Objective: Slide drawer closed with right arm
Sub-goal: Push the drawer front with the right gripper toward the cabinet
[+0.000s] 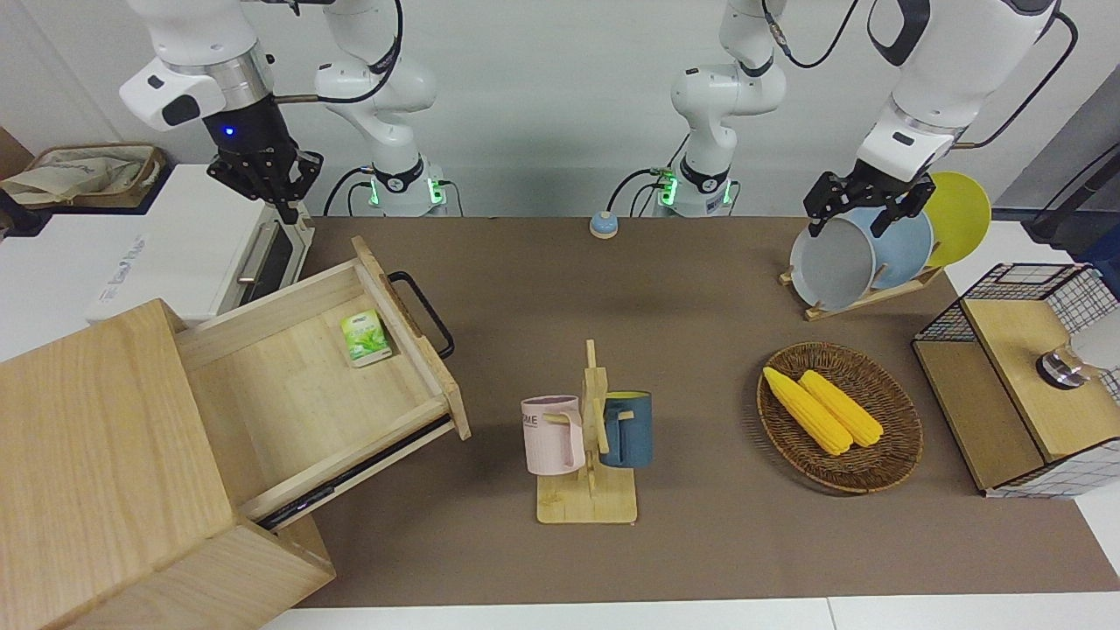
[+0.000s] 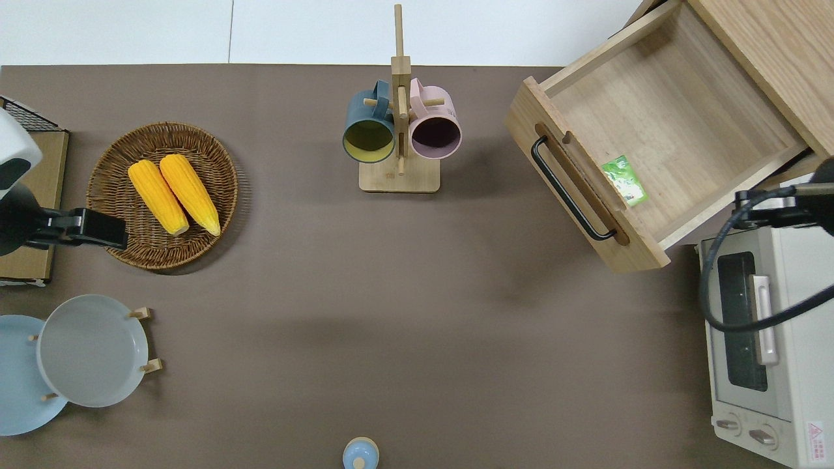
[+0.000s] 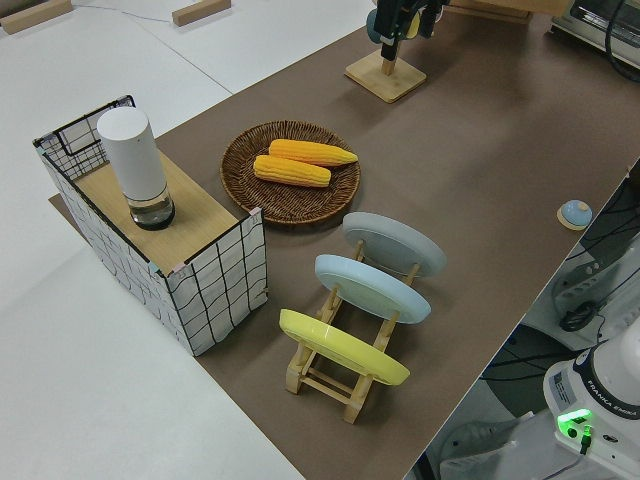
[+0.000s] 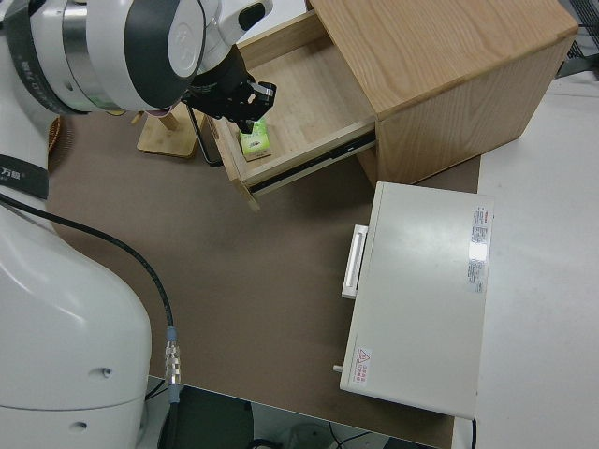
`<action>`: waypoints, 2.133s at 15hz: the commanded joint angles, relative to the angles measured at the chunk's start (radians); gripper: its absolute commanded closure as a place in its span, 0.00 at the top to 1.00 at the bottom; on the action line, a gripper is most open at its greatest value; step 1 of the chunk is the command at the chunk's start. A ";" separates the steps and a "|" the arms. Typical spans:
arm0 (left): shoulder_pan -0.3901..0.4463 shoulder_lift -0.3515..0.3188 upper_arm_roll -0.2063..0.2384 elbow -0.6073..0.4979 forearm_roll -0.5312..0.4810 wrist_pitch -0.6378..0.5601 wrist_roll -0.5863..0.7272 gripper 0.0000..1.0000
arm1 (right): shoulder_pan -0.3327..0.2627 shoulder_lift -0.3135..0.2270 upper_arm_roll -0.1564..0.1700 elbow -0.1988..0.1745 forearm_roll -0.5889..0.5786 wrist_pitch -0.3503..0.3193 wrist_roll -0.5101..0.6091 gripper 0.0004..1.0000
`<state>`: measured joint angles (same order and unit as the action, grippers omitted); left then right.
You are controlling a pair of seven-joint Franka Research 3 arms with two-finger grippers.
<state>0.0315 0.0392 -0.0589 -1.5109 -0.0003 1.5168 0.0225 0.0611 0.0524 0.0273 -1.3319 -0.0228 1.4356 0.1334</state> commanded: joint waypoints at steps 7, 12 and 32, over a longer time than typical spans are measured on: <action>0.005 0.011 -0.007 0.024 0.017 -0.020 0.010 0.99 | 0.235 0.055 0.002 -0.021 -0.006 0.083 0.532 0.00; 0.005 0.011 -0.007 0.026 0.017 -0.020 0.010 0.99 | 0.319 0.107 0.002 -0.027 -0.006 0.109 0.743 0.00; 0.005 0.011 -0.007 0.026 0.017 -0.020 0.010 0.99 | 0.333 0.279 -0.009 -0.155 -0.005 0.285 1.123 0.00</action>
<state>0.0315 0.0392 -0.0589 -1.5109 -0.0003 1.5168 0.0225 0.4113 0.3133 0.0203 -1.4760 -0.0235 1.6805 1.2221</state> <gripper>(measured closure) 0.004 0.991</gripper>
